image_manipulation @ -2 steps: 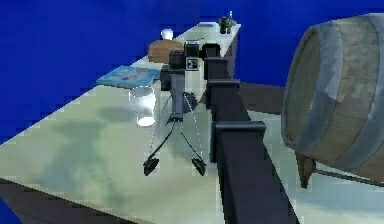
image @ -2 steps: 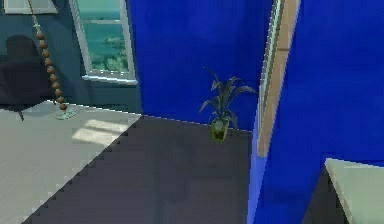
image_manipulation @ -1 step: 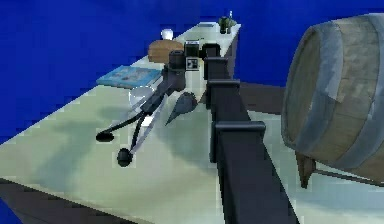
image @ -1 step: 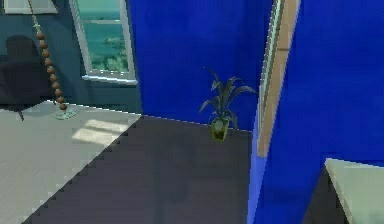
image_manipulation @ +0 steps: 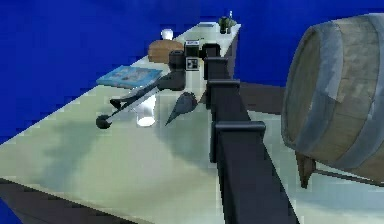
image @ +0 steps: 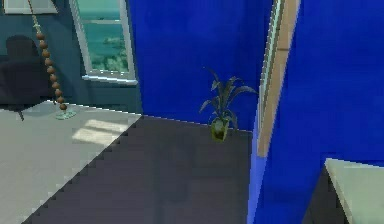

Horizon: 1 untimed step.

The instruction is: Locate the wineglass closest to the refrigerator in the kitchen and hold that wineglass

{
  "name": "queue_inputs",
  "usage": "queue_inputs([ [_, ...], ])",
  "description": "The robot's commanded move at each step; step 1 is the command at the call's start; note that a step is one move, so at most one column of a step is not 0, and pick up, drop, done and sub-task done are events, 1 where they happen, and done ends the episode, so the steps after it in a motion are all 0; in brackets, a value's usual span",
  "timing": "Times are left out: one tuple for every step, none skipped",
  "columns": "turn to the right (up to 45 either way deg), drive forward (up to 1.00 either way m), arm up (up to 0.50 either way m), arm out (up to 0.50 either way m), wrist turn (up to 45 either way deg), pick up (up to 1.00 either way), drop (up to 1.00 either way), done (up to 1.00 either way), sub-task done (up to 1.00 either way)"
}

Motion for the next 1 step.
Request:
queue_inputs([
  [0.0,0.0,0.0,0.0,45.0,0.0,0.0,0.0,0.0],
])
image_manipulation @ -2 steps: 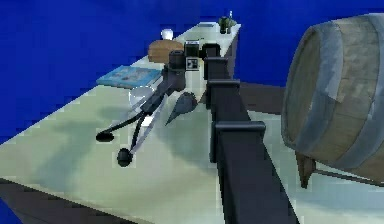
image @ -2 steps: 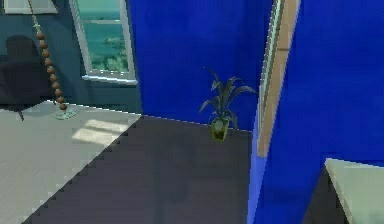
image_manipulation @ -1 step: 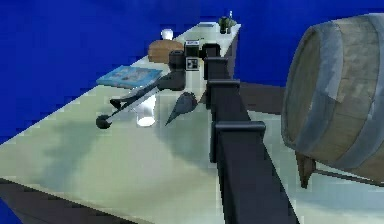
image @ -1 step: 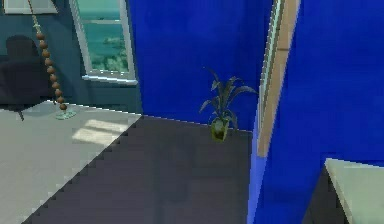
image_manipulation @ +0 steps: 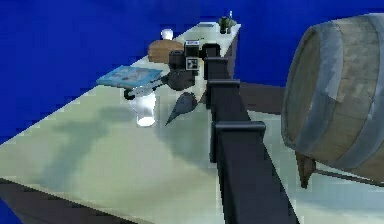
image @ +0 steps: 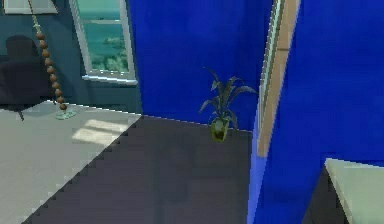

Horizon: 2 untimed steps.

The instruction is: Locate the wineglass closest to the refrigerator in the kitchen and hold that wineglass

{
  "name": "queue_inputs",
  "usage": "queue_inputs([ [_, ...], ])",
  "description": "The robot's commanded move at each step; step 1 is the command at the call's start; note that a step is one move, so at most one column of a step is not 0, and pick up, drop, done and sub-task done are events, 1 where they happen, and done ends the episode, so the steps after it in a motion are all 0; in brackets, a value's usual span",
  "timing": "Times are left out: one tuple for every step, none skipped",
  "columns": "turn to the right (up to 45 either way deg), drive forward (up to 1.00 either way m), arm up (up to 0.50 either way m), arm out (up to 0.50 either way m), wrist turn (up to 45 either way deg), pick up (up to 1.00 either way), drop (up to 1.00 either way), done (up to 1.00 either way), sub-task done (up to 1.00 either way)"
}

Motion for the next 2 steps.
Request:
queue_inputs([
  [0.0,0.0,0.0,0.0,21.0,0.0,0.0,0.0,0.0],
  [0.0,0.0,-0.16,0.0,0.0,0.0,0.0,0.0,0.0],
])
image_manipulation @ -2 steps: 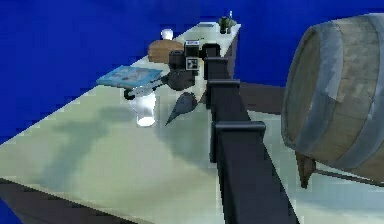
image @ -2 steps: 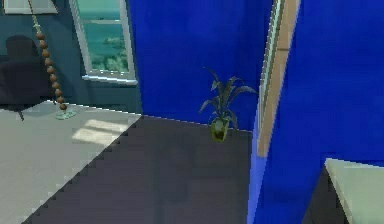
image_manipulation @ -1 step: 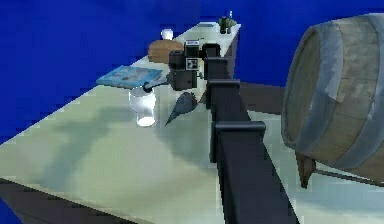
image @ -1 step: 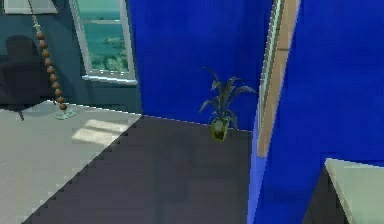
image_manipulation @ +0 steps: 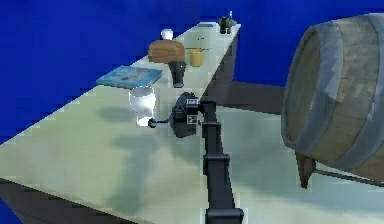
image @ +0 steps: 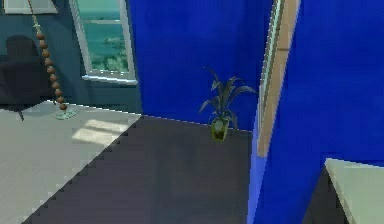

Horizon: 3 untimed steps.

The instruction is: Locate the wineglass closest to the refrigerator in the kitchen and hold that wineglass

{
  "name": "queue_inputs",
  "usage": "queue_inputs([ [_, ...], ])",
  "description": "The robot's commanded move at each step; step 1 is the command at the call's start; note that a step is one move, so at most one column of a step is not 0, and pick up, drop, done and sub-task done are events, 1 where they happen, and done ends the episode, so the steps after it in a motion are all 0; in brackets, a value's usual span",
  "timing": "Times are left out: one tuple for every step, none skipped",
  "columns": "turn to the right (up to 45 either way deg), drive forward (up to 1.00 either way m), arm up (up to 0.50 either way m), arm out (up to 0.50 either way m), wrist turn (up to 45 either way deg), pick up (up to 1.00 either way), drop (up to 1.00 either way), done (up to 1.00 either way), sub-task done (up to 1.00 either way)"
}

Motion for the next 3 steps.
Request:
queue_inputs([
  [0.0,0.0,0.0,0.0,0.0,1.0,0.0,0.0,0.0],
  [0.0,0.0,0.1,0.0,0.0,0.0,0.0,0.0,0.0],
  [0.0,0.0,0.0,0.0,0.0,0.0,0.0,1.0,0.0],
])
